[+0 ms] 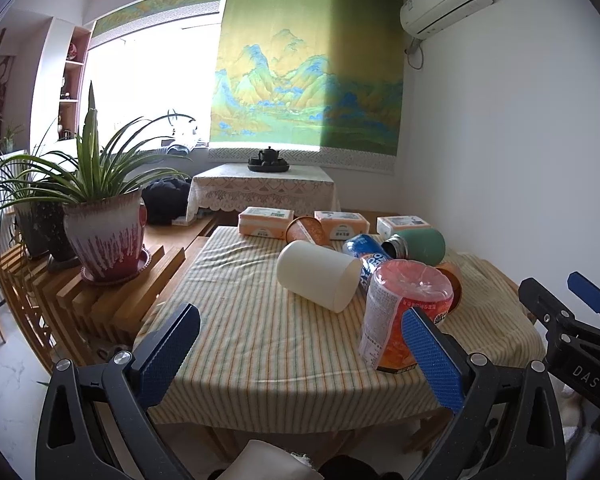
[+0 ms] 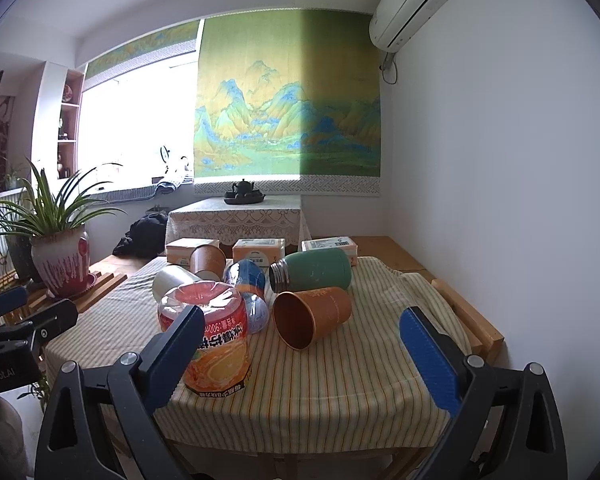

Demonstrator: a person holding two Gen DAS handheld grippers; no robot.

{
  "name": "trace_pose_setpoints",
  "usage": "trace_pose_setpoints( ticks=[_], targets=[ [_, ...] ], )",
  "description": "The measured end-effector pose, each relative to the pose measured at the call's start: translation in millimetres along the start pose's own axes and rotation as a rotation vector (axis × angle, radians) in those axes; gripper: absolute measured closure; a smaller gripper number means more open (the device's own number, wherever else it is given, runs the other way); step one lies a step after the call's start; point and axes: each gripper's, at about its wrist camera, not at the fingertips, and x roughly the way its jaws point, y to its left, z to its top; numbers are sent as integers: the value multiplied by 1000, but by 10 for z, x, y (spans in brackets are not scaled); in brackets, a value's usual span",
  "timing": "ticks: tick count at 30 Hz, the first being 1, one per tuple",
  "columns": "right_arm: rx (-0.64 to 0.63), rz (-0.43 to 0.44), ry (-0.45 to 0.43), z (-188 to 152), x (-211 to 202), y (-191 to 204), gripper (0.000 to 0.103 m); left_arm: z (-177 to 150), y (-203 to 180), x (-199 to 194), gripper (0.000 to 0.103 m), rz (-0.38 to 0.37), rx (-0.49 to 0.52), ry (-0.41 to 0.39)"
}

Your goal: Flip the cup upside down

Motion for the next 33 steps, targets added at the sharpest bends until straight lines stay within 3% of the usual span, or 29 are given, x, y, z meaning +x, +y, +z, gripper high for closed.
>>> trace_pose_setpoints(
  ticks=[33],
  targets=[
    [16,8,11,-8,51,4,6,30,-16,12,1,28,7,1]
  ],
)
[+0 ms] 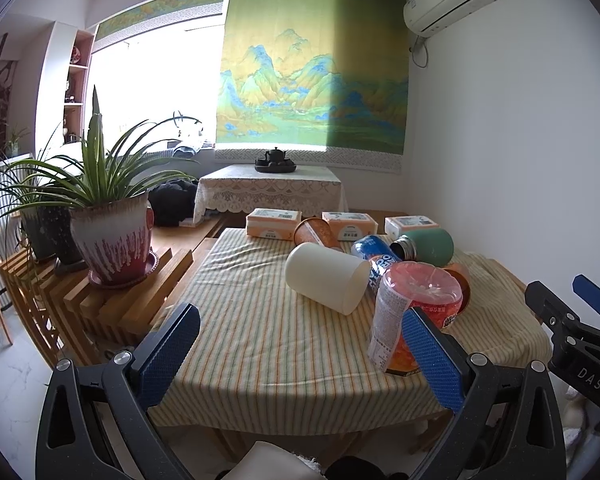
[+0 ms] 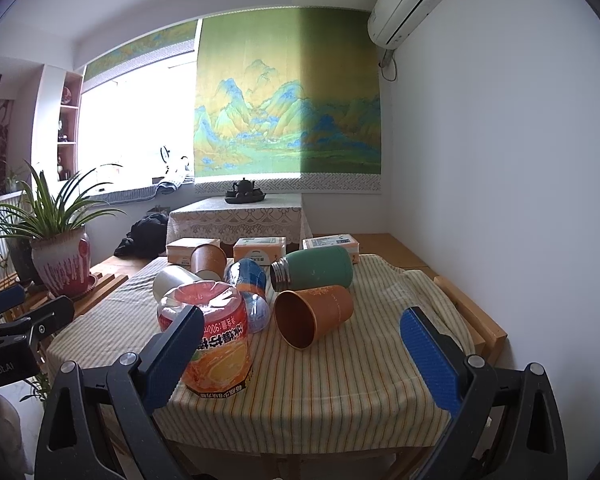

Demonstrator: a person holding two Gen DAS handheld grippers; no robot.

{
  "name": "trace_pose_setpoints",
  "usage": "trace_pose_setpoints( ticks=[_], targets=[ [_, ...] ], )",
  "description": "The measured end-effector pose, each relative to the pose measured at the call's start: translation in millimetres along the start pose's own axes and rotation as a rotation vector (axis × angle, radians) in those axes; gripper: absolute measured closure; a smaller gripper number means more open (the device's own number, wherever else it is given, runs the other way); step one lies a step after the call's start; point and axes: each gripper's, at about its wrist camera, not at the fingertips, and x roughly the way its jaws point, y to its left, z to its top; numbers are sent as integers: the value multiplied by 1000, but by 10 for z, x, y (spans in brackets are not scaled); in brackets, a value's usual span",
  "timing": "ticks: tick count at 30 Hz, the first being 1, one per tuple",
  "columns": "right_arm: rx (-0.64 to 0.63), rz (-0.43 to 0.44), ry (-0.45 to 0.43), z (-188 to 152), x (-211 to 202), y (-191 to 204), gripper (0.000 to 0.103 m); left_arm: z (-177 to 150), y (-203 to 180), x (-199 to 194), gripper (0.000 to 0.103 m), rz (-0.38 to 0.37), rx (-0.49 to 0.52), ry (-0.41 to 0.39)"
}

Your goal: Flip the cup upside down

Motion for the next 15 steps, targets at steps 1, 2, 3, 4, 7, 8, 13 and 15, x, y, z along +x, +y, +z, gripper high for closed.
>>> trace_pose_setpoints(
  ticks=[1,2,3,4,7,8,13,15],
  targets=[
    [1,1,0,-1,3,-4,6,0,-1,1,1,1,0,0],
    [1,0,0,-2,8,-6,6,-1,-2,1,1,1,0,0],
    [2,-1,-1,-6,12,-9,6,-1,-2,0,1,0,0,1],
    [2,-2,0,-9,15,-15,6,-2,-3,0,1,1,-1,1],
    [6,-2,5,-16,30,-27,6,-1,-3,6,1,2,-2,2],
    [6,-1,8,-20,38,-27,6,-2,-4,6,1,4,-3,1],
    [5,0,12,-30,50,-25,6,-22,-23,24,1,16,8,-3],
    [5,0,13,-30,53,-23,6,-26,-21,36,1,13,7,3]
  ],
)
